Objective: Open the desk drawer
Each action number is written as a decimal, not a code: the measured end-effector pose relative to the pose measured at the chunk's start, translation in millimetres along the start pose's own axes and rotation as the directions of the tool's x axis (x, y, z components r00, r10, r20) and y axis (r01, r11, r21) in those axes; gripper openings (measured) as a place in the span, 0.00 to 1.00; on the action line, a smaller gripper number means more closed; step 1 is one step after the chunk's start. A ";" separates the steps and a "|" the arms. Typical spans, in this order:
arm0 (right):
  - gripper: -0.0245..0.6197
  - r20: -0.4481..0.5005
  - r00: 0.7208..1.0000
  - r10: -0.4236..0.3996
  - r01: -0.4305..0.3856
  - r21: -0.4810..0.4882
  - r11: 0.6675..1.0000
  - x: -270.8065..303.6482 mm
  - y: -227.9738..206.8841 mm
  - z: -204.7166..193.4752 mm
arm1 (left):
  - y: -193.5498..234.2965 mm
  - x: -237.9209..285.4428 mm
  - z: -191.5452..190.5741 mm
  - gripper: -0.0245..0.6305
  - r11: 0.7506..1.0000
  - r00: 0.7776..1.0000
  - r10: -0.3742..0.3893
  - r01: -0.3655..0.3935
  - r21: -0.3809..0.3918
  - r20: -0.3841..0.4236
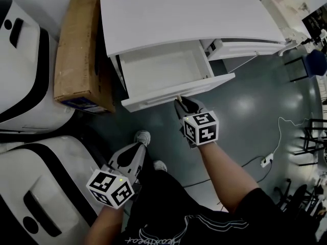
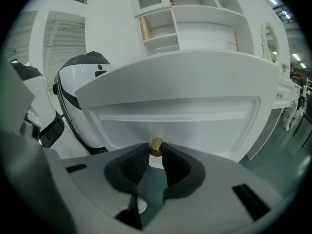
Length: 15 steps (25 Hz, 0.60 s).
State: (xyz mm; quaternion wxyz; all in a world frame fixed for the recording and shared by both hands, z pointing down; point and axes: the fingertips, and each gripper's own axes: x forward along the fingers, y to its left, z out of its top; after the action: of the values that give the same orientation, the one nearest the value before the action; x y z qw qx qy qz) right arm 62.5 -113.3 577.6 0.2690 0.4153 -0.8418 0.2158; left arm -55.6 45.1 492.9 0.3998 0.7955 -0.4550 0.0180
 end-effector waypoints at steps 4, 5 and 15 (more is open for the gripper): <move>0.18 -0.012 1.000 -0.003 0.003 0.003 1.000 -8.5 2.9 -8.6 | -6.3 -8.4 -5.9 0.04 1.000 1.000 0.006 -0.006 0.003 -0.002; 0.18 -0.014 1.000 -0.003 0.003 0.004 1.000 -10.9 3.5 -10.6 | -8.1 -10.3 -6.6 0.04 1.000 1.000 0.007 -0.007 0.005 -0.001; 0.17 -0.034 0.999 0.009 -0.008 0.035 0.999 -32.9 10.9 -31.0 | -24.2 -23.0 -12.6 0.04 1.000 1.000 0.013 -0.013 0.015 0.009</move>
State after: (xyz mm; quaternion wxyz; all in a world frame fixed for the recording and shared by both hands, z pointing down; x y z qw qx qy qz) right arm 78.9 -69.8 578.9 0.2752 0.4127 -0.8349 0.2385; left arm -47.0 76.0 477.5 0.3915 0.7957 -0.4617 0.0205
